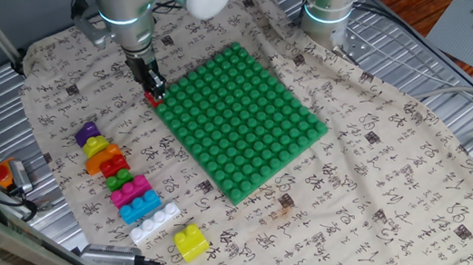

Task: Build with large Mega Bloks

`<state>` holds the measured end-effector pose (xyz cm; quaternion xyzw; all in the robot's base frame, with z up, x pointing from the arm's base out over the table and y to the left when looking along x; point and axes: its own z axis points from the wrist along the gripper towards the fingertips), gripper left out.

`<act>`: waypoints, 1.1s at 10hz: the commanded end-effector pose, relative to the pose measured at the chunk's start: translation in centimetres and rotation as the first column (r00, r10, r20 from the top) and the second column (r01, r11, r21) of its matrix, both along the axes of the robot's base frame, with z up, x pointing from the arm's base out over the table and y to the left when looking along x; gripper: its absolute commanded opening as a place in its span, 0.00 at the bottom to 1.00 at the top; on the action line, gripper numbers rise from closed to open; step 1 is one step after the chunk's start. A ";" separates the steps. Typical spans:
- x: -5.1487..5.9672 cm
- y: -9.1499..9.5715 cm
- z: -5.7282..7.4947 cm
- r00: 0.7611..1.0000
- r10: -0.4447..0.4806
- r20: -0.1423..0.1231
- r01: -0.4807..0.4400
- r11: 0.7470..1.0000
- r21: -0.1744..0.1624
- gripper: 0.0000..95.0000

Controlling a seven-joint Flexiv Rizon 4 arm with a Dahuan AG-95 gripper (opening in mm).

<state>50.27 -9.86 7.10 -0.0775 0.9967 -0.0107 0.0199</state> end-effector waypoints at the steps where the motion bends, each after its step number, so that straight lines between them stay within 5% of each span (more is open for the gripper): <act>1: 0.0 0.0 -0.1 1.000 -0.001 -0.003 0.001 1.000 -0.004 0.40; 2: 0.0 0.0 -0.1 1.000 -0.001 -0.007 0.001 1.000 -0.007 0.20; 5: 0.1 0.0 -0.3 1.000 -0.002 -0.008 0.002 1.000 -0.008 0.20; 6: 0.1 0.1 -0.3 1.000 -0.006 -0.006 0.006 1.000 -0.012 0.00; 11: 0.1 0.0 -1.0 1.000 -0.004 0.006 0.004 1.000 -0.013 0.00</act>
